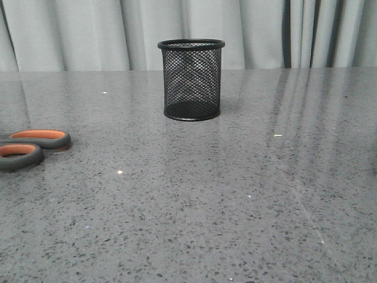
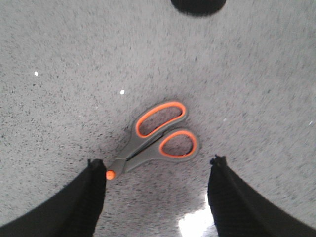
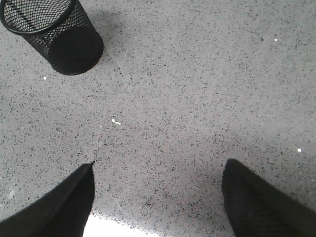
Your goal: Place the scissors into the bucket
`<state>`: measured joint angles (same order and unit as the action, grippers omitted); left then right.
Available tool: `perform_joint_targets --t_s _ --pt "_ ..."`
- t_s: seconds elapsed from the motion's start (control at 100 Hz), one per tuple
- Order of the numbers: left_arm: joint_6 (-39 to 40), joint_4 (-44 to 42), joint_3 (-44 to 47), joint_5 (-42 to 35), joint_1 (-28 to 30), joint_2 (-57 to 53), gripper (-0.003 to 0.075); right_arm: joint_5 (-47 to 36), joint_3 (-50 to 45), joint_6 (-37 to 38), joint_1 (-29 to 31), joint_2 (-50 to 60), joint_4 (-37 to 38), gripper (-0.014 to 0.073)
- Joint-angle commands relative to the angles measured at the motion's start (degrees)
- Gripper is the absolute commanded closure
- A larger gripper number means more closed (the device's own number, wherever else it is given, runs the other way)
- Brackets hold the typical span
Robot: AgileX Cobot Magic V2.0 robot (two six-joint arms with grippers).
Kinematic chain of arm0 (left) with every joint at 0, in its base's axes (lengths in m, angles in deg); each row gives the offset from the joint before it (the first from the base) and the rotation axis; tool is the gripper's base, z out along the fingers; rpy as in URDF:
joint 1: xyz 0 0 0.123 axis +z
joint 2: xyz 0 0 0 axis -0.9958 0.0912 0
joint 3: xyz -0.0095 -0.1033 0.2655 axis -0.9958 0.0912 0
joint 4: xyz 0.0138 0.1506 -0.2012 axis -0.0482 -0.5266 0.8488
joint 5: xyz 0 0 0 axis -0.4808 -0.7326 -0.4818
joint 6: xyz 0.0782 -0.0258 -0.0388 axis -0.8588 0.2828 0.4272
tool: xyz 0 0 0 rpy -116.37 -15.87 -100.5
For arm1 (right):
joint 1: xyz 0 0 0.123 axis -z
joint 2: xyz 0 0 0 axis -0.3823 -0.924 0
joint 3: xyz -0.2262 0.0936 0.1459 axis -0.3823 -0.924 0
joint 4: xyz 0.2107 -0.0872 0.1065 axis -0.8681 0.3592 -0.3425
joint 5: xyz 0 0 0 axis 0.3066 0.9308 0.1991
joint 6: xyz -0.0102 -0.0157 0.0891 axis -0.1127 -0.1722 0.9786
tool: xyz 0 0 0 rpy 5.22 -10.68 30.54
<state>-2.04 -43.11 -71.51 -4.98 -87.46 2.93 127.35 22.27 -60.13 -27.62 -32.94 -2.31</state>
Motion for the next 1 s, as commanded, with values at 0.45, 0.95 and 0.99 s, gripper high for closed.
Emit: perform_joint_targets --t_s 0.45,0.95,0.99 --pt "-35.36 -9.82 -8.21 2.8 -5.87 16.38 0.0309 -2.94 2.13 -1.43 0.34 0.43 -1.15 0.0106" --pt "-35.48 -16.24 -7.63 2.8 -12.28 23.81 0.0309 -2.83 2.13 -1.97 -3.2 0.29 -1.24 0.0106" --pt "-35.48 -15.99 -6.97 2.8 -12.28 23.82 0.0309 -2.83 2.13 -1.97 -3.2 0.29 -1.24 0.0106"
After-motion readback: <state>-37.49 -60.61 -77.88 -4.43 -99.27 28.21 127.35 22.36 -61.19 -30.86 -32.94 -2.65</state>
